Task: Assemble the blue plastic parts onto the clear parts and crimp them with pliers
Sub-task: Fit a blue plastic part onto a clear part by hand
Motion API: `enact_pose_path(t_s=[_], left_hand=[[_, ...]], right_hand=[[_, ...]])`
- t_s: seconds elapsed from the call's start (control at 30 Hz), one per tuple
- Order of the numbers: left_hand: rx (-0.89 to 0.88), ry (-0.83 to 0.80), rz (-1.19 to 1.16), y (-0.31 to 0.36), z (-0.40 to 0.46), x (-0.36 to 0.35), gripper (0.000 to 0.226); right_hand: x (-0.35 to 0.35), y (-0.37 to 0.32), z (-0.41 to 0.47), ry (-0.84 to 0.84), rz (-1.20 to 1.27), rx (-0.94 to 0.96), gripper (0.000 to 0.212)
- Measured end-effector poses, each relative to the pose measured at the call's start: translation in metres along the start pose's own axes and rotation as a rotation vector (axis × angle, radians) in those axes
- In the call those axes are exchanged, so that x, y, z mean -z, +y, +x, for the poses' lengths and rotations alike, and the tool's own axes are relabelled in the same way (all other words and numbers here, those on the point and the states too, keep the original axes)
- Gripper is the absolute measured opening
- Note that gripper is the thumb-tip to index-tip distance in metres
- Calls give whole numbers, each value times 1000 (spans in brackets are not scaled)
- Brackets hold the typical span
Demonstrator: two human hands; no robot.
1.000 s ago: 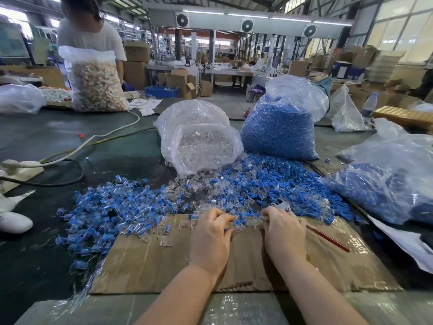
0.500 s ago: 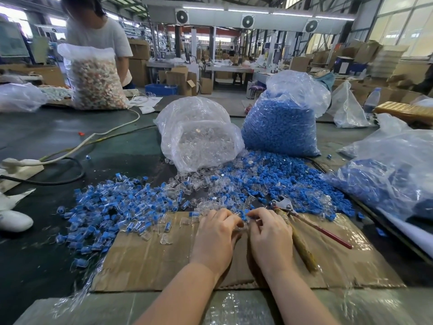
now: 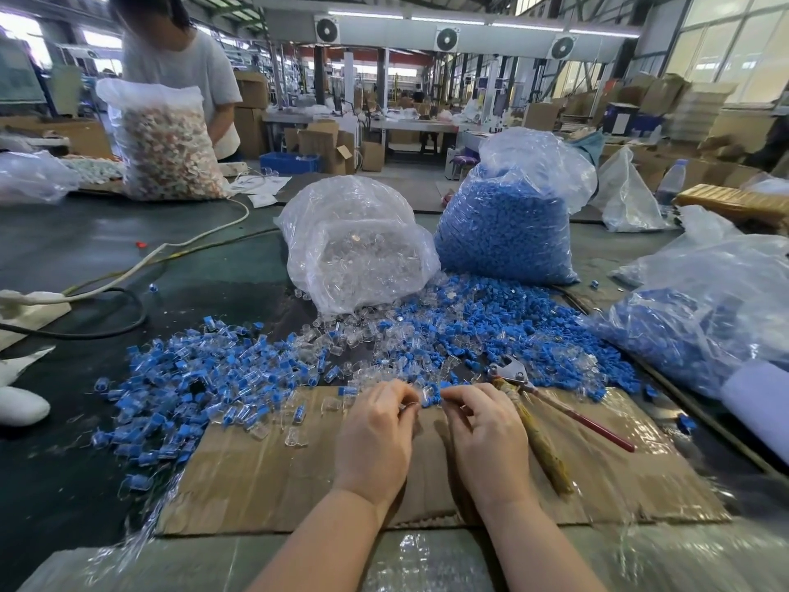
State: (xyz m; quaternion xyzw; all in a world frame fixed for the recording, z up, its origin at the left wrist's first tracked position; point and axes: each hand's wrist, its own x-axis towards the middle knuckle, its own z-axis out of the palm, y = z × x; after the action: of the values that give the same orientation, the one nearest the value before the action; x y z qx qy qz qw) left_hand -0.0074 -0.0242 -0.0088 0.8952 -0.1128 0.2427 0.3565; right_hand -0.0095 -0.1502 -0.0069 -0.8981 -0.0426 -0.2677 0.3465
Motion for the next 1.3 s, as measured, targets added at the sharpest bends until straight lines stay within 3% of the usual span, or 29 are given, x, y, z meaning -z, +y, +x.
enact_pose_path(t_s=[0.1, 0.33, 0.5, 0.8, 1.3], left_hand=[[48, 36, -22, 0, -1, 2, 5], [67, -77, -58, -5, 2, -1, 11], [171, -54, -225, -4, 3, 2, 16], [245, -92, -321, -6, 5, 5, 28], [328, -59, -424, -9, 5, 2, 25]], right_hand=[[0, 0, 0, 8, 15, -1, 13], [1, -1, -1, 20, 28, 9, 11], [2, -3, -2, 16, 98, 5, 2], [2, -6, -3, -87, 78, 52, 8], [1, -8, -5, -108, 23, 55, 14]])
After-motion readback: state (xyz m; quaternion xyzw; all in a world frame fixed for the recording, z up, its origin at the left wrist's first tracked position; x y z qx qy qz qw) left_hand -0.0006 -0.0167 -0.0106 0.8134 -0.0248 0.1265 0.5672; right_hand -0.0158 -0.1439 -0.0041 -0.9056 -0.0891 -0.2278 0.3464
